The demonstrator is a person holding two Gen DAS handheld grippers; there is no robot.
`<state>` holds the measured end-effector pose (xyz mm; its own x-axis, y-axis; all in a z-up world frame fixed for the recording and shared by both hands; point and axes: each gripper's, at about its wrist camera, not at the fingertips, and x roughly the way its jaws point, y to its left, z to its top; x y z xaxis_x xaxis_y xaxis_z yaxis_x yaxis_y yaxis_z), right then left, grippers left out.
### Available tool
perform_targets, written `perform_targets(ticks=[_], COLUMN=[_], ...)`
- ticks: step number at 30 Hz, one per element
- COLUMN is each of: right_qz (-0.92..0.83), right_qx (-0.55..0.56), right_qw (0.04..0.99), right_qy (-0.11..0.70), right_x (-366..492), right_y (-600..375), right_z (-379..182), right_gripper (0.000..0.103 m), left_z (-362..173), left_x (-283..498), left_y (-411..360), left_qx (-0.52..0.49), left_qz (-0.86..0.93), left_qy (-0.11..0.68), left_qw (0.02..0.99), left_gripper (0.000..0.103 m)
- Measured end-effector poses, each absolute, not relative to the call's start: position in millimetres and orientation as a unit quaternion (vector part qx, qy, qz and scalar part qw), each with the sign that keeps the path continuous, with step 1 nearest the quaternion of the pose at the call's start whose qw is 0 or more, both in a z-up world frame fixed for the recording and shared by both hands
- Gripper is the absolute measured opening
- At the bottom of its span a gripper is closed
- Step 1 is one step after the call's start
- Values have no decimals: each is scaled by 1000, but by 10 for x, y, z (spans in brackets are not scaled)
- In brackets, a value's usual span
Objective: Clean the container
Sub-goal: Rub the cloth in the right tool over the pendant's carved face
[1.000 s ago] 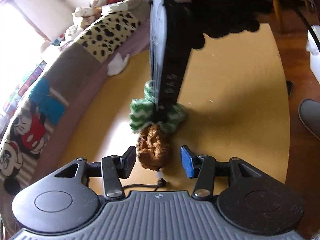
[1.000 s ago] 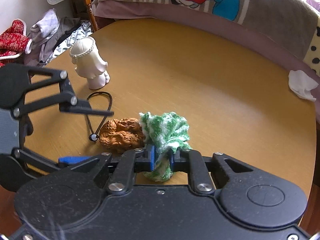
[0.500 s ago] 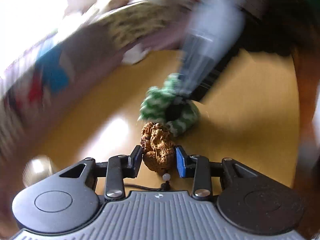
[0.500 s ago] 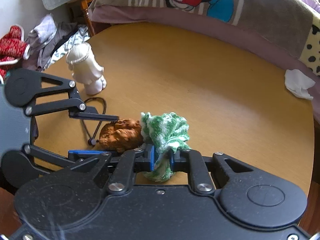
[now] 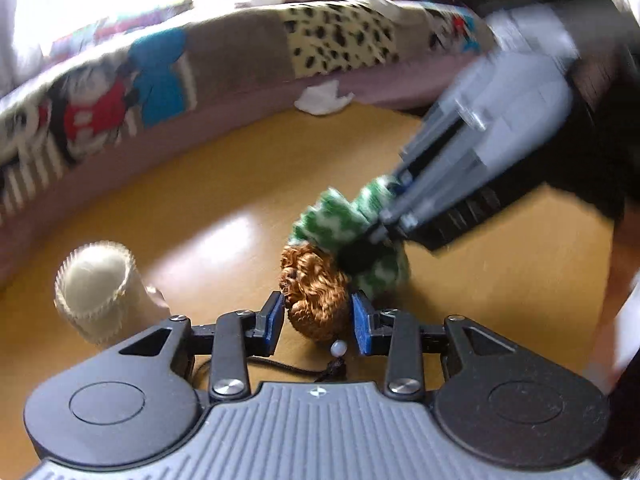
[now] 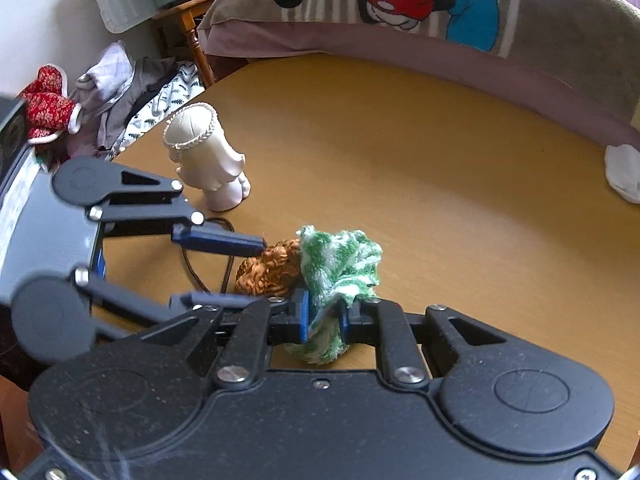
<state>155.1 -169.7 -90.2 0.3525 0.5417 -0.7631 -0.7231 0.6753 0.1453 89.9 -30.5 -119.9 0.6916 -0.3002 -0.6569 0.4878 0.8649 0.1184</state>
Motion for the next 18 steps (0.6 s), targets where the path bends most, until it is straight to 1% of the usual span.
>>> perform_targets(ticks=[4, 11, 18], right_qz=[388, 409, 425], right_qx=[-109, -97, -81], right_qw=[817, 812, 805], right_qy=[412, 404, 407], right_x=[1551, 1529, 1508], right_y=[-1676, -1667, -1697], right_z=[-875, -807, -786], right_gripper=[14, 14, 14], left_z=[-1249, -1281, -1316], left_x=[776, 747, 779], left_y=[-434, -502, -525], left_qx=[221, 252, 254], left_qz=[-207, -185, -172], left_qy=[305, 293, 290], left_qw=[903, 903, 907], left_gripper=[34, 34, 33])
